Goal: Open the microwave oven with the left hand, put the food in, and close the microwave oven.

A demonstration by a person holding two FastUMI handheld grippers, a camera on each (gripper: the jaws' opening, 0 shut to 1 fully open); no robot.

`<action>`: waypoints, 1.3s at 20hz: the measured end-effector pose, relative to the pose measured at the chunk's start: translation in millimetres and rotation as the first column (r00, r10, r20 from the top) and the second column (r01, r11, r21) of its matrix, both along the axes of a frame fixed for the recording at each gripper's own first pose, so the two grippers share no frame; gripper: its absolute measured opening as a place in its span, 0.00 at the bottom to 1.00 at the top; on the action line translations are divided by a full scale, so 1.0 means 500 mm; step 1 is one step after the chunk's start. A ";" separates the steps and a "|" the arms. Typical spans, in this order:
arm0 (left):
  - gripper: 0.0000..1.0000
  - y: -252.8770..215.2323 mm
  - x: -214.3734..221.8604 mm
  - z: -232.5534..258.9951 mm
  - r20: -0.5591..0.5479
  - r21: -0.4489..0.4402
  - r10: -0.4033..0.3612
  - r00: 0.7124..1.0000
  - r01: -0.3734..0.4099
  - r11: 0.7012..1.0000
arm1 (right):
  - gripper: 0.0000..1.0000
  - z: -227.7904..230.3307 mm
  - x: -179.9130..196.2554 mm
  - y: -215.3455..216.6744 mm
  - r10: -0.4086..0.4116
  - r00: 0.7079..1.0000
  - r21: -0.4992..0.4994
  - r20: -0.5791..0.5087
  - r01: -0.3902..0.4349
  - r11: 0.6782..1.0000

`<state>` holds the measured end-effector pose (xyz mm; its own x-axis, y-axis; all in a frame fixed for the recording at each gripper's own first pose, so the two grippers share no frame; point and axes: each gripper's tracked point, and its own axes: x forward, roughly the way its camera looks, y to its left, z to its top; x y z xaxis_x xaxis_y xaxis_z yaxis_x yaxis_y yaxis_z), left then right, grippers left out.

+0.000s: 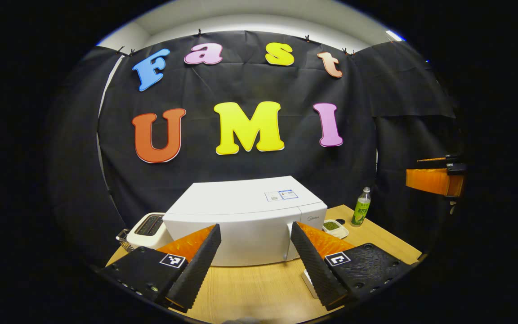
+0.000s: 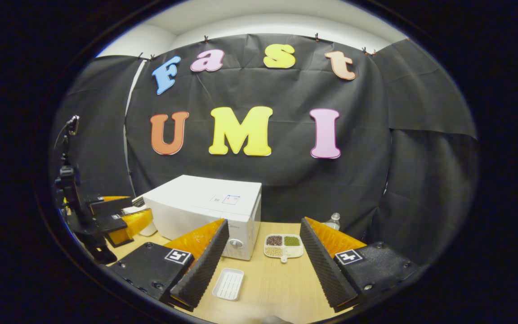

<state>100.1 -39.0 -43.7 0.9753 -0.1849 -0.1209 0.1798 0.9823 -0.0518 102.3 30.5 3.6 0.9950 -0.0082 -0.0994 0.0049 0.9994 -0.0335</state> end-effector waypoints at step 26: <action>0.96 0.216 -0.120 0.082 0.088 -0.009 0.152 0.984 -0.152 0.988 | 1.00 0.024 -0.045 0.030 -0.056 0.997 0.015 0.055 0.055 0.998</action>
<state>40.2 68.9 -2.7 0.9989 -0.0340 -0.0325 0.0325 0.9985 -0.0448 79.8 45.5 15.5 0.9970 -0.0628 -0.0447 0.0620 0.9979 -0.0181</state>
